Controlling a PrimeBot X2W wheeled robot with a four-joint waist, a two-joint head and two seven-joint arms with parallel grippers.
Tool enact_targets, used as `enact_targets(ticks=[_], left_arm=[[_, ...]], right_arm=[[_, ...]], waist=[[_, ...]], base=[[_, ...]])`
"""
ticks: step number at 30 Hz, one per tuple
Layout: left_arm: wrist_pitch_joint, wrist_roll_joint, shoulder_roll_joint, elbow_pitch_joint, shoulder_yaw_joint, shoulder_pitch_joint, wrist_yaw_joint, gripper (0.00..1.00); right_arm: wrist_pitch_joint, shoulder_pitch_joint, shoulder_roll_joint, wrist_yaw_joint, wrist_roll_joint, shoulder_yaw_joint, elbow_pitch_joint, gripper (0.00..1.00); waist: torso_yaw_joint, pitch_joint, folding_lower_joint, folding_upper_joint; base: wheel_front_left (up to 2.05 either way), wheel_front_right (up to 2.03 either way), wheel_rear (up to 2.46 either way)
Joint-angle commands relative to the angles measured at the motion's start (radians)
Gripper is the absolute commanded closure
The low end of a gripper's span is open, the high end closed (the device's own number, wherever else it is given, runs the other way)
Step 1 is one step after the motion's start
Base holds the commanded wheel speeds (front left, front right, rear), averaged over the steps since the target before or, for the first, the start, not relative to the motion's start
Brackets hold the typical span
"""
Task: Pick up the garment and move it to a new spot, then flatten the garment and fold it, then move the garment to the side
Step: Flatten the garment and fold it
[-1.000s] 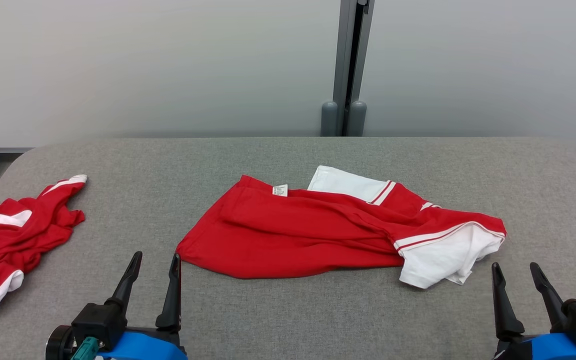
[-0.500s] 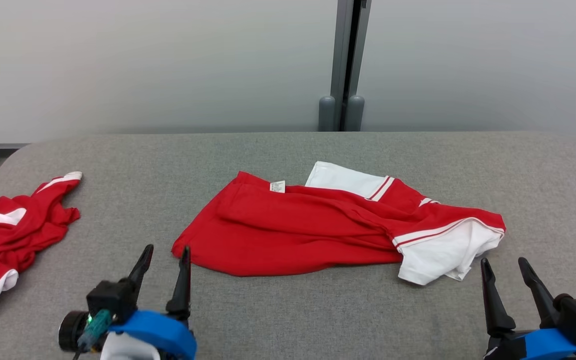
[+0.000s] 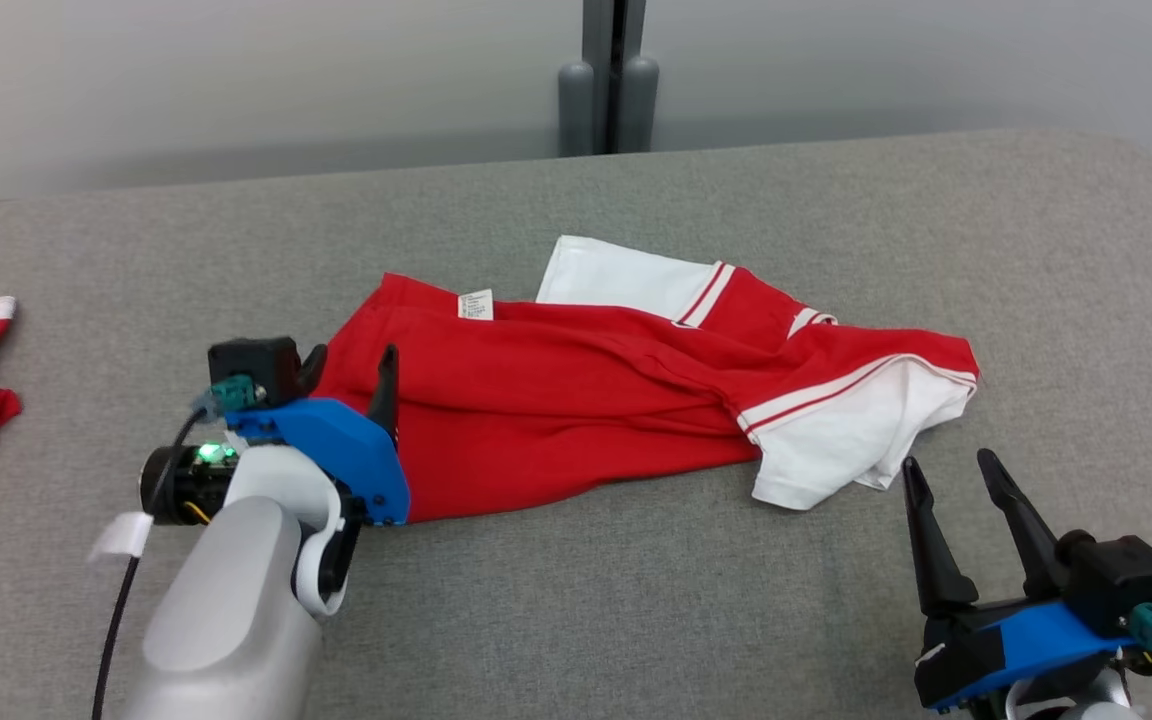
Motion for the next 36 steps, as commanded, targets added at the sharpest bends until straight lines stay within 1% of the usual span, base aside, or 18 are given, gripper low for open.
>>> enact_targets(ticks=[1, 3, 8, 10, 18, 19, 20, 21, 24, 29, 33, 36], left_arm=[[0.022, -0.009, -0.003, 0.033, 0.009, -0.039, 0.01, 0.0], [0.054, -0.026, -0.007, 0.08, 0.022, -0.097, 0.013, 0.0], [0.125, -0.038, 0.01, 0.171, 0.036, -0.19, 0.041, 0.0], [0.142, -0.041, 0.016, 0.193, 0.037, -0.218, 0.046, 0.0], [0.207, -0.063, 0.022, 0.271, 0.039, -0.264, 0.036, 0.0], [0.212, -0.068, 0.02, 0.277, 0.037, -0.266, 0.028, 0.22], [0.211, -0.069, 0.02, 0.282, 0.037, -0.268, 0.027, 0.64], [0.214, -0.071, 0.019, 0.289, 0.034, -0.269, 0.016, 1.0], [0.176, -0.072, 0.017, 0.287, 0.031, -0.273, 0.003, 1.0], [0.052, -0.063, -0.004, 0.253, 0.02, -0.241, -0.016, 1.0], [-0.064, -0.075, -0.019, 0.168, 0.013, -0.17, -0.043, 1.0], [-0.118, -0.062, -0.018, 0.076, -0.014, -0.08, -0.057, 1.0]], right_arm=[[-0.008, -0.017, -0.001, 0.0, 0.003, 0.006, -0.001, 0.0], [-0.012, -0.031, -0.001, 0.0, 0.005, 0.013, -0.001, 0.0], [-0.022, -0.052, -0.001, 0.0, 0.008, 0.03, 0.011, 0.0], [-0.027, -0.06, -0.001, 0.0, 0.01, 0.032, 0.016, 0.0], [-0.042, -0.073, -0.001, 0.0, 0.011, 0.038, 0.027, 0.0], [-0.043, -0.073, -0.001, 0.0, 0.011, 0.038, 0.027, 0.0], [-0.042, -0.073, -0.001, 0.0, 0.011, 0.037, 0.026, 0.0], [-0.042, -0.074, -0.001, 0.0, 0.01, 0.035, 0.025, 0.0], [-0.042, -0.071, -0.001, 0.0, 0.006, 0.027, 0.021, 0.0], [-0.035, -0.061, -0.001, 0.0, 0.004, 0.022, 0.016, 0.0], [-0.029, -0.046, -0.001, 0.0, 0.006, 0.016, 0.012, 0.0], [-0.026, -0.034, -0.001, 0.0, 0.012, 0.009, 0.015, 0.0]], waist=[[-0.009, 0.02, -0.0002, -0.0001], [-0.022, 0.048, -0.0002, -0.0001], [-0.054, 0.095, -0.0002, -0.0001], [-0.065, 0.106, -0.0002, -0.0001], [-0.092, 0.127, -0.0002, -0.0001], [-0.094, 0.128, -0.0002, -0.0001], [-0.095, 0.129, -0.0002, -0.0001], [-0.096, 0.13, -0.0002, -0.0001], [-0.09, 0.13, -0.0002, -0.0001], [-0.062, 0.113, -0.0002, -0.0001], [-0.029, 0.089, -0.0002, -0.0001], [0.0, 0.064, -0.0002, -0.0001]], base=[[0.0, 0.0, 0.0], [0.0, 0.0, 0.0], [0.0, 0.0, 0.0], [0.0, 0.0, 0.0], [0.0, 0.0, 0.0], [0.0, 0.0, 0.0], [0.0, 0.0, 0.0], [0.0, 0.0, 0.0], [0.0, 0.0, 0.0], [0.0, 0.0, 0.0], [0.0, 0.0, 0.0], [0.0, 0.0, 0.0]])
